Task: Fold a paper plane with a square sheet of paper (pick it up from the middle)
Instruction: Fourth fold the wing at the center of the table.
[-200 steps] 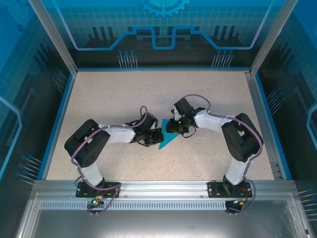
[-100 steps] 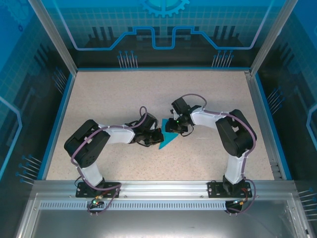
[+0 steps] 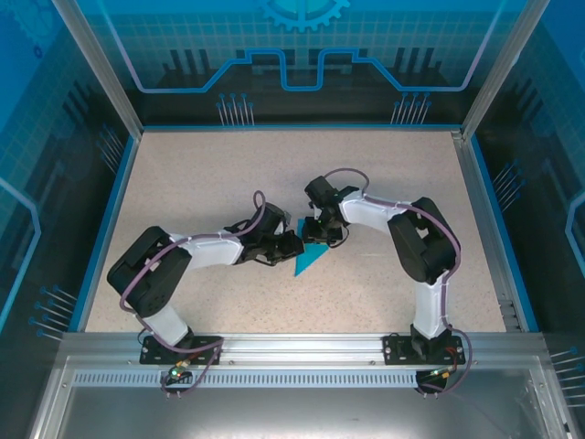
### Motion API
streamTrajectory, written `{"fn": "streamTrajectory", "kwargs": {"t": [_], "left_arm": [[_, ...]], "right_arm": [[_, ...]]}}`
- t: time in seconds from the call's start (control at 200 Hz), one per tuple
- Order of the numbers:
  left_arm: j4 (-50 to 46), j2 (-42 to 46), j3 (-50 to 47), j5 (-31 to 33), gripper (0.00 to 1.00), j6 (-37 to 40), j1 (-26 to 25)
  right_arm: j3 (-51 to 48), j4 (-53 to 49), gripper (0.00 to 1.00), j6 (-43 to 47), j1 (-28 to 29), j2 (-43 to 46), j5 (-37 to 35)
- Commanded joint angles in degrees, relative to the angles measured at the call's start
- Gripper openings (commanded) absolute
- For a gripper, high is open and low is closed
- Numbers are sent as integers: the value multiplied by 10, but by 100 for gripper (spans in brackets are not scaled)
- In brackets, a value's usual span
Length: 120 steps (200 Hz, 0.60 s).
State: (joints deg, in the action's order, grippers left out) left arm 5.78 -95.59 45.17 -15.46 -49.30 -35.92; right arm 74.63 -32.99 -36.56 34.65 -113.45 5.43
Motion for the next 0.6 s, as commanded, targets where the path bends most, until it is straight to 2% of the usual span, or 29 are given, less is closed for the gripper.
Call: {"fn": "streamTrajectory", "kwargs": {"t": [0.0,0.595], "left_arm": [[14,1,4,-15,13,-11,7],[14,-41,15,-42,12,-4,7]], "right_arm": [[-10,-34,39,-10,10,-49,-34],[-1,-37,44,-32,11,-71,-10]]}}
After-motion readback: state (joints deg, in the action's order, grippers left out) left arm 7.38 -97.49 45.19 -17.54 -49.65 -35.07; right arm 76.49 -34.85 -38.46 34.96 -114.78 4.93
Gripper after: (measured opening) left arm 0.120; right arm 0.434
